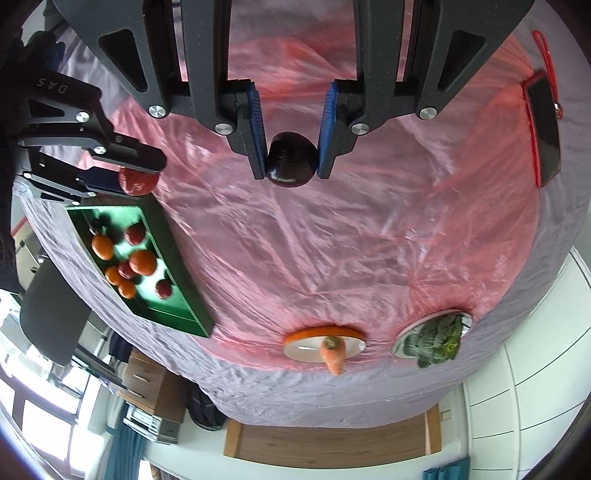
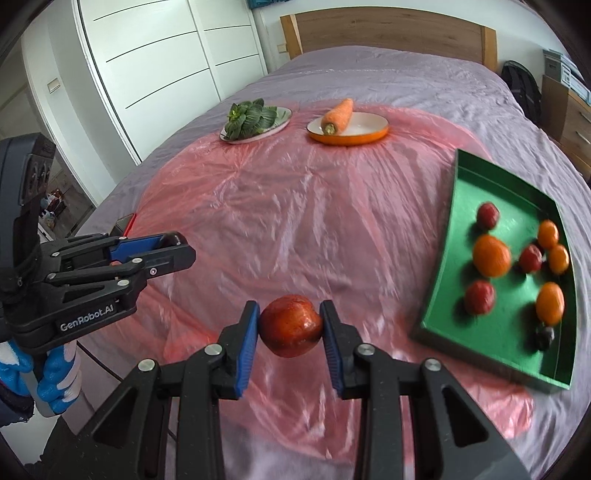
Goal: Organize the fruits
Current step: 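Carry the plum toward the tray with the left tool while the right tool carries the red fruit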
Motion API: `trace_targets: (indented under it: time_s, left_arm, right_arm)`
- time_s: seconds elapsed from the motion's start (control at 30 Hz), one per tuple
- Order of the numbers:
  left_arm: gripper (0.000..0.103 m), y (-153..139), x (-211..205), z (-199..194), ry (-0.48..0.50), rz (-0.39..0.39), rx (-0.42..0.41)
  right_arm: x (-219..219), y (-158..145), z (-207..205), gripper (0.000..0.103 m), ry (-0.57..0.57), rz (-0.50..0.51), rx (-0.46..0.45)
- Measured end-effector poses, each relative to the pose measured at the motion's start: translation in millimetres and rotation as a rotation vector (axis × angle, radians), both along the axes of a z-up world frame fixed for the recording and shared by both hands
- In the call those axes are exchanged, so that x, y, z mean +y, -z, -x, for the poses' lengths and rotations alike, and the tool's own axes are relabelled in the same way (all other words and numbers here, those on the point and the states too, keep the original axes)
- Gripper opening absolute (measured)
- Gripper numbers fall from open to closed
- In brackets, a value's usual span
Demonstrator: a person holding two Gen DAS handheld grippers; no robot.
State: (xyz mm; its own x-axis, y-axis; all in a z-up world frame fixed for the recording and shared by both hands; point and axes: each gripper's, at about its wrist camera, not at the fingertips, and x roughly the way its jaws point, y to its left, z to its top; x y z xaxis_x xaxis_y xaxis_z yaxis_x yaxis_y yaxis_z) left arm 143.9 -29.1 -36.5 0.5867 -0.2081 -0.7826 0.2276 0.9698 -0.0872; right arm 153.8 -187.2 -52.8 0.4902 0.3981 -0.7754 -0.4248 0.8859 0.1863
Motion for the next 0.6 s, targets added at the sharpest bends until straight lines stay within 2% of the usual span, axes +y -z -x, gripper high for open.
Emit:
trace_targets:
  time_s: [0.33,0.6]
  left_arm:
    - [0.023,-3,-55,26,0.082,-0.011,0.012]
    - [0.023,-7,-101,30,0.164,-0.02,0.009]
  right_arm:
    - [-43,7,35,0.056,0.055,0.0,0.03]
    - [-99,10,51,0.056,0.151,-0.002,0.035]
